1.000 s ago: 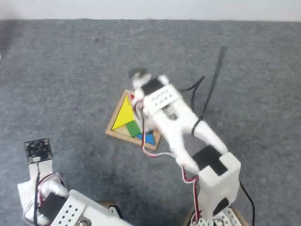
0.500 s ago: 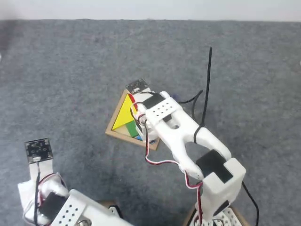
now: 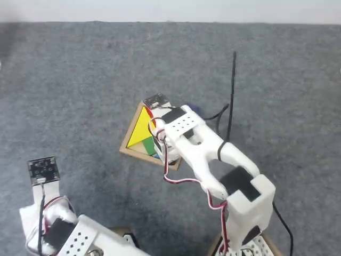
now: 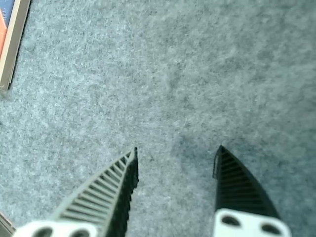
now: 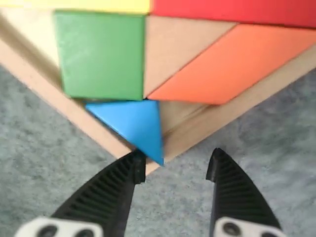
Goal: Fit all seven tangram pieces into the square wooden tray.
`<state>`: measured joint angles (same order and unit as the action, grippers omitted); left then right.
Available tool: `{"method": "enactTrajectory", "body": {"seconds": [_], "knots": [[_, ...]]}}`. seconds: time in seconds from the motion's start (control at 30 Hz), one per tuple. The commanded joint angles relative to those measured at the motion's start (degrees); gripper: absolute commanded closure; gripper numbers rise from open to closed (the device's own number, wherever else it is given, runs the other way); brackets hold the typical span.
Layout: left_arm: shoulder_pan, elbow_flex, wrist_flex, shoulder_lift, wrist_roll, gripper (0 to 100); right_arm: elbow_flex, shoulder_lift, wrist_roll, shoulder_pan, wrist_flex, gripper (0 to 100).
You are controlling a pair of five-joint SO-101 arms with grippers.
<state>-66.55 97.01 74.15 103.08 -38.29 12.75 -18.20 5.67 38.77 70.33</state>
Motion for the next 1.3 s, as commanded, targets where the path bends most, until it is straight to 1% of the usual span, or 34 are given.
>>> {"method": "enactTrajectory", "body": {"seconds": [0.0,0.17,0.23,0.33,0.43,0.47,0.57,0.63,0.73,1.03,1.13,1.27], "knots": [[0.26,-0.66,0.44,0.88,-0.62,76,-2.2,-2.77,0.88,-0.92,-1.45,79.0],[0.26,-0.66,0.44,0.88,-0.62,76,-6.42,-3.21,0.44,2.42,-1.36,79.0],[0.26,-0.66,0.44,0.88,-0.62,76,-7.74,-3.21,0.18,2.77,-1.36,79.0],[0.26,-0.66,0.44,0.88,-0.62,76,-9.67,-3.21,-3.25,2.86,-1.36,79.0],[0.26,-0.66,0.44,0.88,-0.62,76,-11.87,-3.21,-3.87,2.86,-1.01,79.2],[0.26,-0.66,0.44,0.88,-0.62,76,-12.31,-3.03,-3.87,2.86,-1.01,80.7],[0.26,-0.66,0.44,0.88,-0.62,76,-12.92,-2.77,-4.04,3.65,-1.01,89.9],[0.26,-0.66,0.44,0.88,-0.62,76,-13.1,-2.86,-5.98,4.88,-1.01,92.2],[0.26,-0.66,0.44,0.88,-0.62,76,-13.1,-2.86,-6.95,6.55,-0.92,92.3],[0.26,-0.66,0.44,0.88,-0.62,76,-13.63,-2.68,-7.03,6.81,0.22,92.6],[0.26,-0.66,0.44,0.88,-0.62,76,-15.12,-2.68,-7.03,6.81,0.66,92.6],[0.26,-0.66,0.44,0.88,-0.62,76,-19.87,-2.68,-6.95,6.81,4.09,92.7]]}}
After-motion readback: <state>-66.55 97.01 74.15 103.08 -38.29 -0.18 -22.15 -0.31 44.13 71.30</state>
